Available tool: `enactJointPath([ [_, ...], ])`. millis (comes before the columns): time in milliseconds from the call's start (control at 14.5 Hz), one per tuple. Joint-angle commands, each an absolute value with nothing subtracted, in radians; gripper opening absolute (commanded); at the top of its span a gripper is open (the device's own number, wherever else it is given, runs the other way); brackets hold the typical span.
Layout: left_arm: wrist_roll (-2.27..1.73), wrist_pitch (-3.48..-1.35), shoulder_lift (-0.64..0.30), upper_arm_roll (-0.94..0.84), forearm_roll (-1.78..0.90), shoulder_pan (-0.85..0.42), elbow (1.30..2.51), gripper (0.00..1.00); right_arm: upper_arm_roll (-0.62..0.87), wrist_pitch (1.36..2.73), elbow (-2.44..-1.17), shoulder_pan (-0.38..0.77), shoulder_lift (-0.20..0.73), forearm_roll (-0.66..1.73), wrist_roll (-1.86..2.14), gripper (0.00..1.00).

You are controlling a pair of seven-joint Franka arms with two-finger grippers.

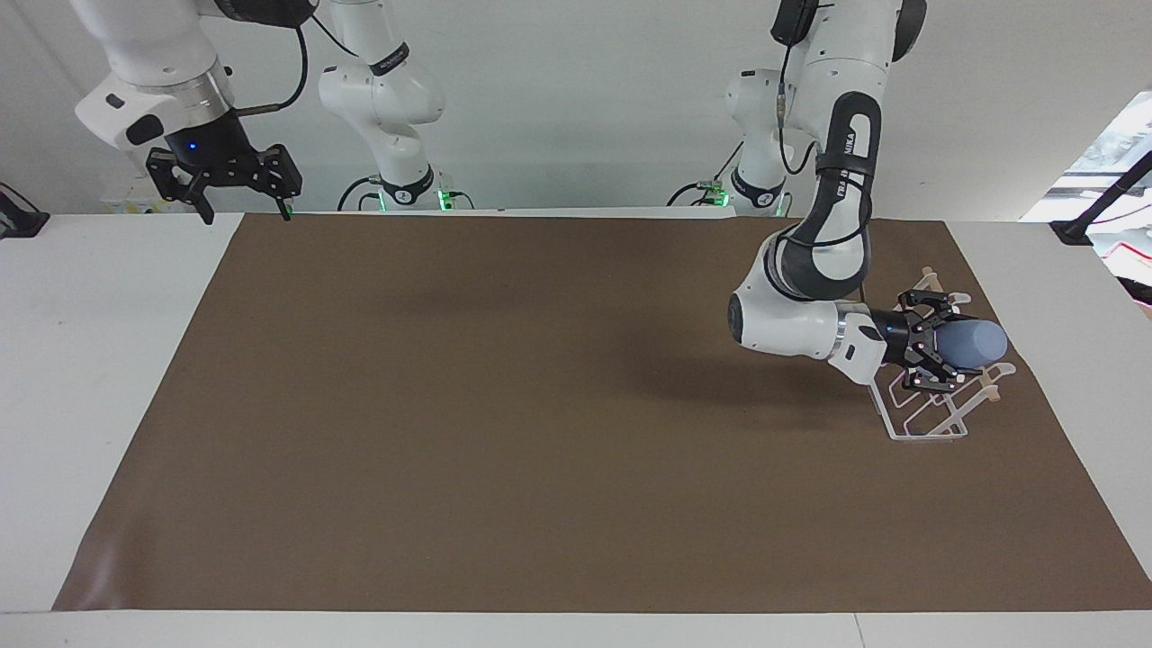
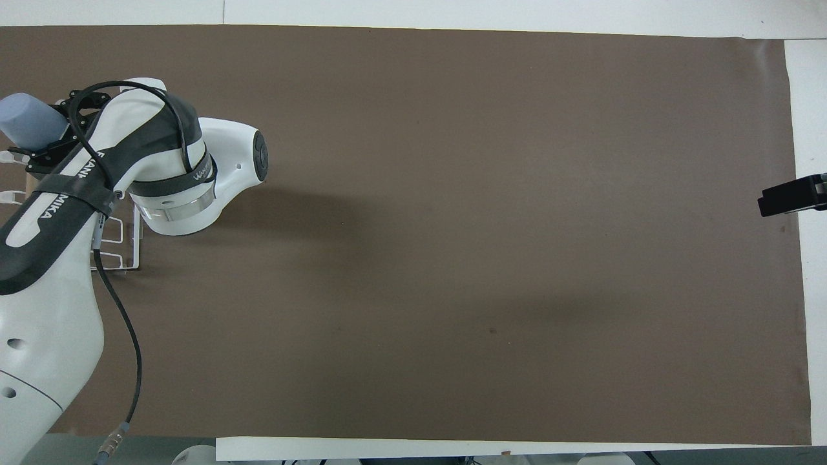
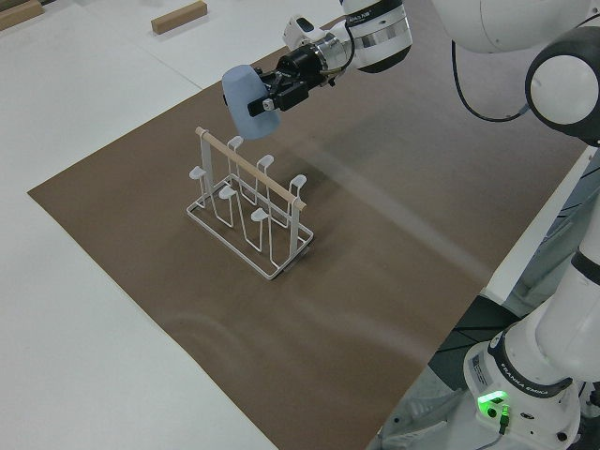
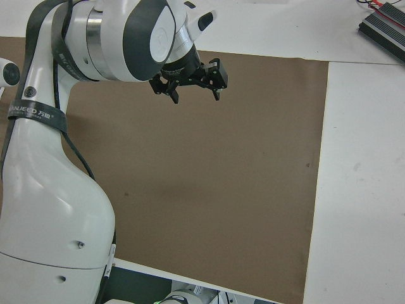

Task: Hang cup on cup holder
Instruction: 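Lower the blue cup onto the wire rack with the left gripper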

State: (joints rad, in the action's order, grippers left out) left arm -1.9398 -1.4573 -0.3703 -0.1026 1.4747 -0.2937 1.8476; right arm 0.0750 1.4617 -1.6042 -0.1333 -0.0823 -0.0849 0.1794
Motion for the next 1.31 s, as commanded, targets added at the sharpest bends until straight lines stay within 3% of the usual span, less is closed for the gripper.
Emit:
enactJointPath([
  [0,-2.031,-1.447,-0.391,-0.101,1.520,-0.288,1.832,0.00,0.084,1.428,-1.572,-0.140,-0.063,-0.097,0.164,0.99],
  [1101,-2.252,-1.463,-0.454,-0.109,1.540,-0.255,1.864,0.00,0.080,1.374,-1.582,-0.127,-0.067,-0.087,0.149,0.99],
  [1169,-2.249,-1.468,-0.454,-0.109,1.523,-0.256,1.859,0.11,0.077,1.373,-1.582,-0.118,-0.067,-0.087,0.149,0.99],
  [1238,-2.241,-1.474,-0.459,-0.109,1.510,-0.262,1.841,0.47,0.075,1.371,-1.582,-0.117,-0.069,-0.087,0.149,0.99],
])
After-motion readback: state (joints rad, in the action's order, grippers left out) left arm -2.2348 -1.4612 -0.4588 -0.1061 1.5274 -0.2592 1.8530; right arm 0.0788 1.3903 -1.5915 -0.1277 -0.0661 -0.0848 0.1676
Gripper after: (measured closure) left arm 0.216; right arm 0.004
